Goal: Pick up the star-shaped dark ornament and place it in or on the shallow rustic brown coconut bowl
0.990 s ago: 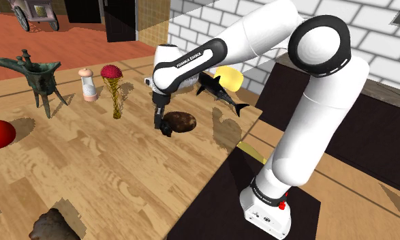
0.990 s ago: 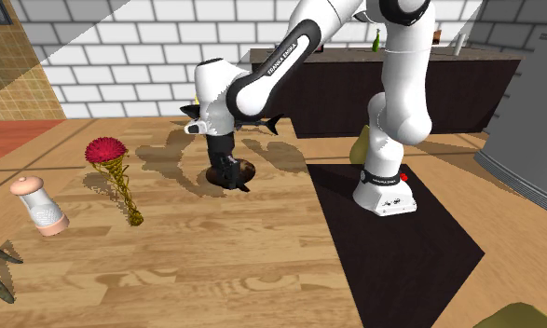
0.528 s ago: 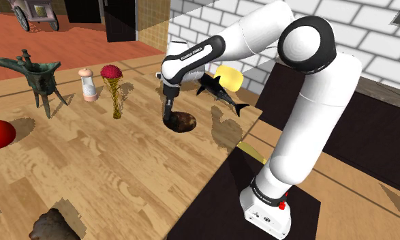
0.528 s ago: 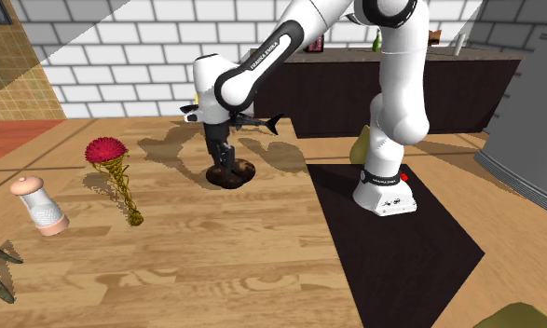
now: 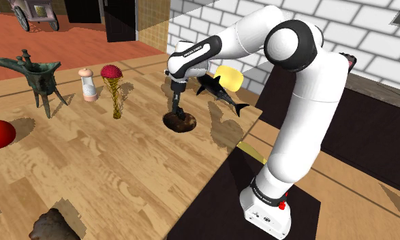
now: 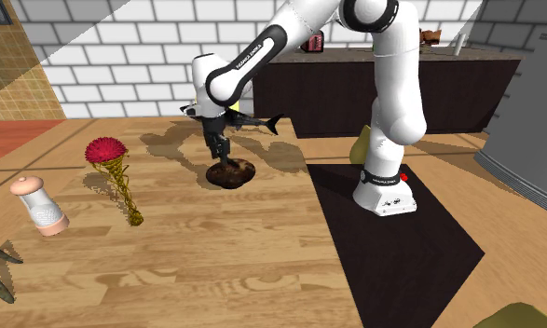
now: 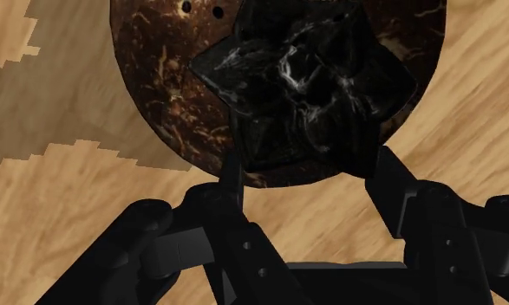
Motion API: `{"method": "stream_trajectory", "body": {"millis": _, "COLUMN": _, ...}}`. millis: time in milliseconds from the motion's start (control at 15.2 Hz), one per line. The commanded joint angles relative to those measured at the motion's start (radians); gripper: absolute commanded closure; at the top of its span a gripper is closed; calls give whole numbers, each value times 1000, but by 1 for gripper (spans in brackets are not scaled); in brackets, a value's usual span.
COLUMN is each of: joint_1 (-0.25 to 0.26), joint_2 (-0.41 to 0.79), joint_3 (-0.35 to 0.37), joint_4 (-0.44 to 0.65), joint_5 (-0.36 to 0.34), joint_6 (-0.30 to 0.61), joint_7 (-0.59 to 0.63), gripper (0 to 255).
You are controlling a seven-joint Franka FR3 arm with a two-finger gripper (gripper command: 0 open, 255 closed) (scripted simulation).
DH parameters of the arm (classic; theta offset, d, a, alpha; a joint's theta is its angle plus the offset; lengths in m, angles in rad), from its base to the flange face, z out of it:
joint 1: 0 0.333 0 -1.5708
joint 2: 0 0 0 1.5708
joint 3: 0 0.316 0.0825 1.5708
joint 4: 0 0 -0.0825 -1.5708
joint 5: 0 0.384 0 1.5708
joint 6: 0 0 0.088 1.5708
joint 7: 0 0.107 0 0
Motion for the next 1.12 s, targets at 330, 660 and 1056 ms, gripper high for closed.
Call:
{"method": "stream_trajectory", "body": {"millis": 330, "joint_1": -1, "joint_2": 60, "joint_3": 1, "joint_4": -17, "joint_5": 5, "joint_6": 76, "joint_7": -10, "gripper": 255}}
{"method": "stream_trajectory", "body": {"millis": 660, "joint_1": -1, "joint_2": 108, "joint_3": 3, "joint_4": -26, "joint_5": 9, "joint_6": 134, "joint_7": -17, "gripper": 255}}
{"method": "stream_trajectory", "body": {"millis": 1056, "joint_1": -1, "joint_2": 108, "joint_3": 3, "joint_4": -26, "joint_5": 9, "joint_6": 134, "joint_7": -17, "gripper": 255}}
